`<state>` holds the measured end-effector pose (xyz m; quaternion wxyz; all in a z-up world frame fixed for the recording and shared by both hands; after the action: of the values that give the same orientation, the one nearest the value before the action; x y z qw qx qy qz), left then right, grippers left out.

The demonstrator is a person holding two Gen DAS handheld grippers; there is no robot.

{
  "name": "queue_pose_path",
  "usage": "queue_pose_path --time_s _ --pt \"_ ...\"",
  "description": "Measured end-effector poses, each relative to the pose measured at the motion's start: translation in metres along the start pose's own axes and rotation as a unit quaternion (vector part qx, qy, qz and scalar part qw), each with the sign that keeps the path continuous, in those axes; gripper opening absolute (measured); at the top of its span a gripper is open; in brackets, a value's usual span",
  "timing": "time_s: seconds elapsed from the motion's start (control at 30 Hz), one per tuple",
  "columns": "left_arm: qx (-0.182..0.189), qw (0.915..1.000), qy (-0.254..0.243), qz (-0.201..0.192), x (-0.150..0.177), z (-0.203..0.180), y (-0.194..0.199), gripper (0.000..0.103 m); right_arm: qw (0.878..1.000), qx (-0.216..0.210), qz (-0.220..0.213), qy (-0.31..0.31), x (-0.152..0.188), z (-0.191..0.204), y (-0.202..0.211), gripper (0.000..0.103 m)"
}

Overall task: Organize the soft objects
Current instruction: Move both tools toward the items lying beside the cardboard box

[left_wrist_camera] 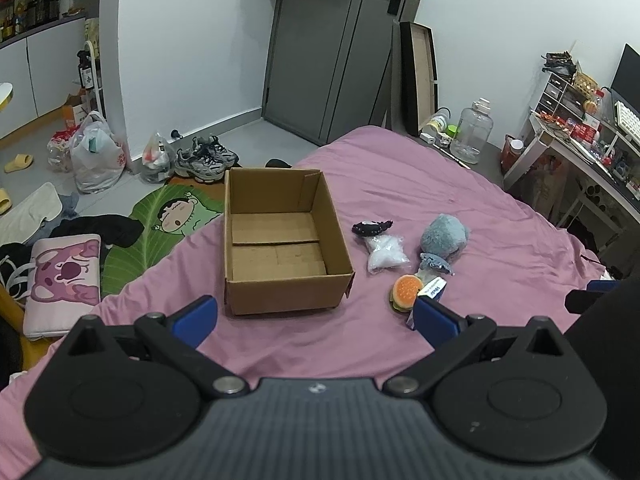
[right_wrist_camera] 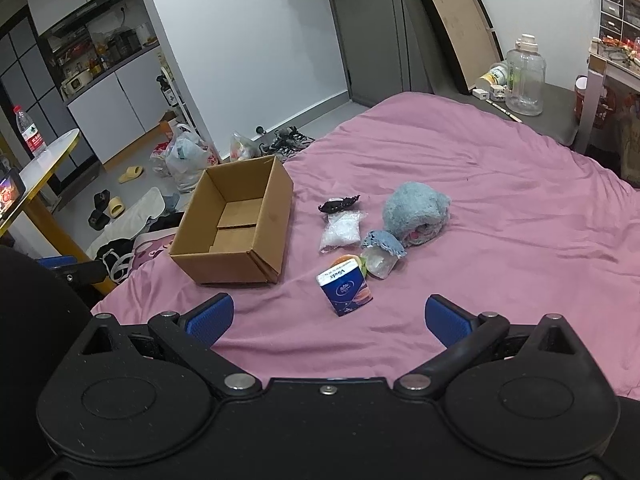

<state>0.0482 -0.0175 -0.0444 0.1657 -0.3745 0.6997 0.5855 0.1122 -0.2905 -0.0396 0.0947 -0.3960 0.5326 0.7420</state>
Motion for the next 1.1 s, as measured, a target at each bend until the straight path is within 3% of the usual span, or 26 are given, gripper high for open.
queue_pose_path --time_s 1.1 --pt "0.013 0.9995 -0.015 -0.026 -0.014 -0.009 0.024 0.103 1.000 0.018 -0.015 0.017 -0.012 0.011 0.017 0.103"
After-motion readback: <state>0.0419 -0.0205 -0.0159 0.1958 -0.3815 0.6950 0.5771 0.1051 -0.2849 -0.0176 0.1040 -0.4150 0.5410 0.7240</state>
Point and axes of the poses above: each gripper's, at about its wrist camera, not at the fingertips, and y roughly against the way its jaws point, z to its left, x to its underside, the point moved 6 cm from there along -y, roughly the way its jaws point, and after that the axes turned 8 degrees about y, right-handed, at the moved point
